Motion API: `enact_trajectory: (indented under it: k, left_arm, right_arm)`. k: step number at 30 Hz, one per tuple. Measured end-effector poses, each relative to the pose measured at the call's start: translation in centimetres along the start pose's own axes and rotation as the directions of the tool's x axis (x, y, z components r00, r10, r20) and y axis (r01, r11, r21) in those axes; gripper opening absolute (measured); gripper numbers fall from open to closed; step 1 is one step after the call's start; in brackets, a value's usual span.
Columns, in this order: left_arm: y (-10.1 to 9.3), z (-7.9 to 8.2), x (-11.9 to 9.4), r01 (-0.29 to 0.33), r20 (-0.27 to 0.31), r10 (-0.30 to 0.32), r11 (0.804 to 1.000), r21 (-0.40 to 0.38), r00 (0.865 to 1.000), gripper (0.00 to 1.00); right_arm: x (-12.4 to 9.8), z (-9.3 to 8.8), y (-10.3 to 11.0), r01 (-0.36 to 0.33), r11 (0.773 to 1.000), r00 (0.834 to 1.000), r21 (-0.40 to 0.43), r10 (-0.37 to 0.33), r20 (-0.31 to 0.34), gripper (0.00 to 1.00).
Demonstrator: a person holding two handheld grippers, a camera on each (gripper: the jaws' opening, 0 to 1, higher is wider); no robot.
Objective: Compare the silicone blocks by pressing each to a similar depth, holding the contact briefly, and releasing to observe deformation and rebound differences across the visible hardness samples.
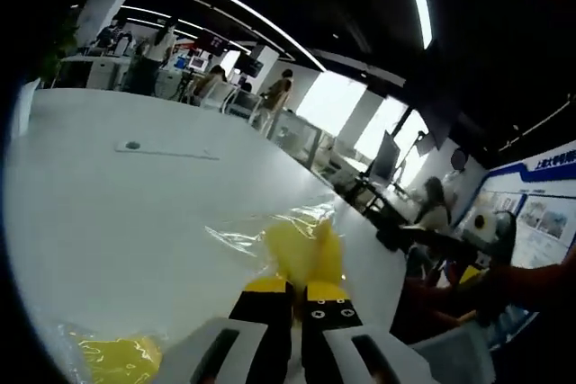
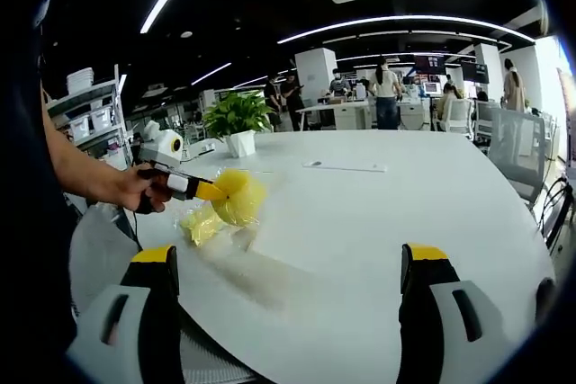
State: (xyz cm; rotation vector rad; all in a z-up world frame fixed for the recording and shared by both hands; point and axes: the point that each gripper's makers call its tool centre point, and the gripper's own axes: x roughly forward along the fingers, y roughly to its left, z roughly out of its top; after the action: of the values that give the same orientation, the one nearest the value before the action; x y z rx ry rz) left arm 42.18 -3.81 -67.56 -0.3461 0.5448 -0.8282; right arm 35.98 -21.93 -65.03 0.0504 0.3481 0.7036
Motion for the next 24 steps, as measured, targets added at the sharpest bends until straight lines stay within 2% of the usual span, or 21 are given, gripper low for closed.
enact_trajectory:
  k: [4,10,19,24]
  left_arm:
    - [-0.7,1.3,-0.6,0.008,0.031,-0.009,0.999,0.031,0.999,0.00]
    - [-2.1,3.3,-1.4,0.009,0.080,-0.020,0.992,0.129,0.997,0.00]
    - [-3.2,5.1,-2.2,0.009,0.119,-0.031,0.984,0.176,0.992,0.00]
    - [-4.3,7.1,-3.3,0.015,0.171,-0.050,0.979,0.201,0.984,0.00]
  right_arm:
    - [0.2,1.3,0.2,-0.011,1.000,1.000,-0.013,0.011,0.020,0.97]
    - [0.5,3.1,0.9,-0.036,0.999,0.998,-0.024,0.037,0.043,0.97]
    - [0.9,4.8,1.3,-0.059,0.998,0.996,-0.032,0.061,0.063,0.97]
    - [0.7,5.8,1.3,-0.061,0.997,0.995,-0.041,0.064,0.079,0.97]
